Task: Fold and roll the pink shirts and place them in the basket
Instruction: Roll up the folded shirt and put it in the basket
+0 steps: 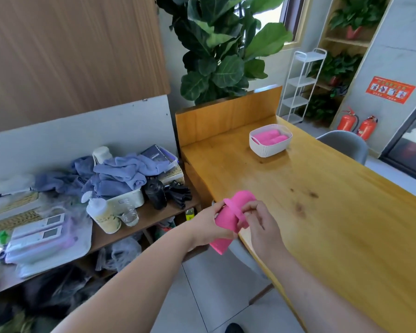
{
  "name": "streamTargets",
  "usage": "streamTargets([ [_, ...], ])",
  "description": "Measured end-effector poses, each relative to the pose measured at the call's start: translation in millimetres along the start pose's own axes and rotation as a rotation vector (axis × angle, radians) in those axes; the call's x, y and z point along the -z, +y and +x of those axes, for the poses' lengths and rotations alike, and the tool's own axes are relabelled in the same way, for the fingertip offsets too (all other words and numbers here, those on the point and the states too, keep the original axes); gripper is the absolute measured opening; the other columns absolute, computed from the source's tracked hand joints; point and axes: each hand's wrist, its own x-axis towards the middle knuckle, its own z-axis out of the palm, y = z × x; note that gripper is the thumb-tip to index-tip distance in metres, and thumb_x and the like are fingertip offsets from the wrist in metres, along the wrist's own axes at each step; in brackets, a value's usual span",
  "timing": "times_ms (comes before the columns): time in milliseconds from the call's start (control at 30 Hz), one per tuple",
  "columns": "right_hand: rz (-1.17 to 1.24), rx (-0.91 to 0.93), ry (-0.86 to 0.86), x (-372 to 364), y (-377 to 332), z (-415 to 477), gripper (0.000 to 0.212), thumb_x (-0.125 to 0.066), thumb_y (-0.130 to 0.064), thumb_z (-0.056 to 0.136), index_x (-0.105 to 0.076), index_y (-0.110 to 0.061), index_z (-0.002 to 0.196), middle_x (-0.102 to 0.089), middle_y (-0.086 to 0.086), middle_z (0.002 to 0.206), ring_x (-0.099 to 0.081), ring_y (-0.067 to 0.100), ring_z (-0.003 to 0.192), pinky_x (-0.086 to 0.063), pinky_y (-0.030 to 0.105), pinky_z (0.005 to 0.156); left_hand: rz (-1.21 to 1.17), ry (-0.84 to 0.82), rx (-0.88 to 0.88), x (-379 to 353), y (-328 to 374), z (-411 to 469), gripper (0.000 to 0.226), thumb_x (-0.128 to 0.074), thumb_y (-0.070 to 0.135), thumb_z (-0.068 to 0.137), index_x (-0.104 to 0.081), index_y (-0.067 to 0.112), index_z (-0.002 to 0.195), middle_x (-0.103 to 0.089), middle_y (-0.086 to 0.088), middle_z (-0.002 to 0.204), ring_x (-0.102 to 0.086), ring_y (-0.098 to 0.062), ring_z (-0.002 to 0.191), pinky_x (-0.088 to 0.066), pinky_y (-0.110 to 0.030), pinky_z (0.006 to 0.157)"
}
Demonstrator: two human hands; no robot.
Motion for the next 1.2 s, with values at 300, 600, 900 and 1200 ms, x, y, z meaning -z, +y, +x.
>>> streamTargets([
  [300,-0.163,0.024,-0.193,-28.3,-43.6,134.6,0.025,-0.038,-0.032,0.106,-0.050,-0.041,0.126,-0.069,0.000,0.097,-0.065,0.016,0.093,-0.053,0.040,0.086,0.299,0.264,-0.039,35.5,11.6,70.0,0.069,-0.083,0.041,0.071,-0.043,0.039,0.128,-0.070,0.009,0.109,-0.072,-0.018,0.091,-0.063,-0.045,0.080],
  [600,-0.113,0.012,-0.140,-15.4,-20.7,182.0,0.025,-0.043,-0.016,0.108,-0.057,-0.022,0.128,-0.068,-0.022,0.102,-0.059,-0.003,0.101,-0.048,0.031,0.092,-0.262,0.368,-0.072,77.8,7.6,120.4,0.101,-0.094,0.019,0.070,-0.041,0.039,0.154,-0.062,-0.008,0.121,-0.072,-0.022,0.099,-0.064,-0.035,0.080],
  [900,-0.045,-0.167,0.129,12.2,41.2,235.3,0.051,-0.049,-0.025,0.108,-0.035,-0.034,0.156,-0.066,-0.021,0.121,-0.062,0.009,0.121,-0.046,0.034,0.099,-0.555,0.233,-0.055,71.7,21.6,214.1,0.085,-0.095,0.031,0.072,-0.058,0.025,0.148,-0.074,-0.004,0.127,-0.074,-0.023,0.110,-0.062,-0.039,0.092],
  [1200,0.014,-0.189,0.053,12.3,27.4,303.3,0.074,-0.064,-0.056,0.101,-0.015,-0.070,0.155,-0.060,-0.021,0.140,-0.071,0.005,0.113,-0.055,0.045,0.105,-0.429,0.130,-0.045,78.9,53.6,321.9,0.053,-0.090,0.030,0.083,-0.064,0.021,0.129,-0.074,0.001,0.115,-0.076,-0.010,0.089,-0.055,-0.021,0.067],
])
